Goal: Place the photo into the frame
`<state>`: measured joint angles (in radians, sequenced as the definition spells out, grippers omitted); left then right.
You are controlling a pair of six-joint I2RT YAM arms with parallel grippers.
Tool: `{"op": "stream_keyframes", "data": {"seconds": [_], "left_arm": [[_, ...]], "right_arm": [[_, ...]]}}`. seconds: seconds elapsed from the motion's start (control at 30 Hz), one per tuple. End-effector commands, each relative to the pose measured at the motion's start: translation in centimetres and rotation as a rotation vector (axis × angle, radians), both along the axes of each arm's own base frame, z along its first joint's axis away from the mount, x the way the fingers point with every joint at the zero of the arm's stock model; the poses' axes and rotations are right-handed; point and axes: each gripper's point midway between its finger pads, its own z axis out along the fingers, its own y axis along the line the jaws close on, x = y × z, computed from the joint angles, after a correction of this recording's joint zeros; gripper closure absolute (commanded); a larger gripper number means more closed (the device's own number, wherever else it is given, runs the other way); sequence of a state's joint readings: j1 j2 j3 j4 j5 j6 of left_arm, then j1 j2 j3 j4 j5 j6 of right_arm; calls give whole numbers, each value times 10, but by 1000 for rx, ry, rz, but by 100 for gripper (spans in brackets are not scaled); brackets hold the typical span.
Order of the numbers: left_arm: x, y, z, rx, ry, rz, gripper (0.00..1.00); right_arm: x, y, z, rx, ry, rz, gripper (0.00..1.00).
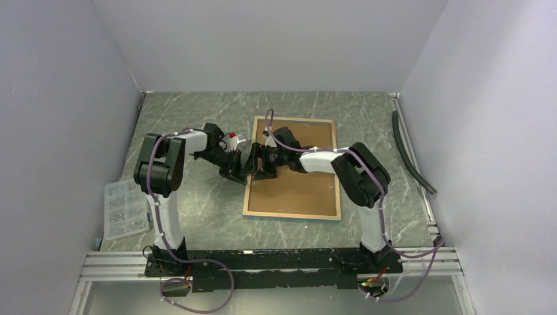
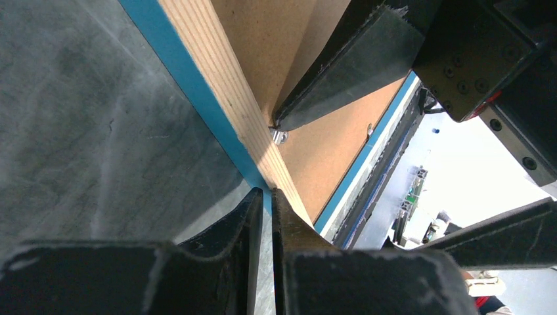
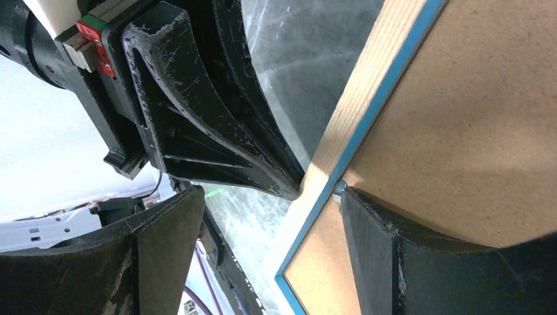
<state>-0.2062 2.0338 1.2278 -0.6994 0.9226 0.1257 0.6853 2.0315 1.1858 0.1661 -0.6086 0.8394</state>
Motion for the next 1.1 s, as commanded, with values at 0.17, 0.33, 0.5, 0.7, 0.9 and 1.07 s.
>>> {"op": "stream_keyframes", "data": {"seconds": [0.17, 0.33, 0.5, 0.7, 0.9, 1.07], "left_arm": [[-1, 0, -8, 9, -8, -7, 85], [1, 0, -4, 5, -13, -8, 85], [3, -1, -3, 3, -16, -6, 85], [4, -1, -3, 3, -15, -4, 85], [5, -1, -2, 7, -22, -6, 86], [5, -1, 0, 4, -24, -5, 86]], "right_arm": [[-4, 10, -5, -22, -9, 47, 21], [-6, 11, -4, -11, -9, 63, 21], [-10, 15, -4, -3, -9, 102, 21], [-18, 19, -7, -8, -3, 153, 21], [-21, 23, -6, 4, -3, 183, 21], [-29, 31, -2, 6, -16, 257, 21]]}}
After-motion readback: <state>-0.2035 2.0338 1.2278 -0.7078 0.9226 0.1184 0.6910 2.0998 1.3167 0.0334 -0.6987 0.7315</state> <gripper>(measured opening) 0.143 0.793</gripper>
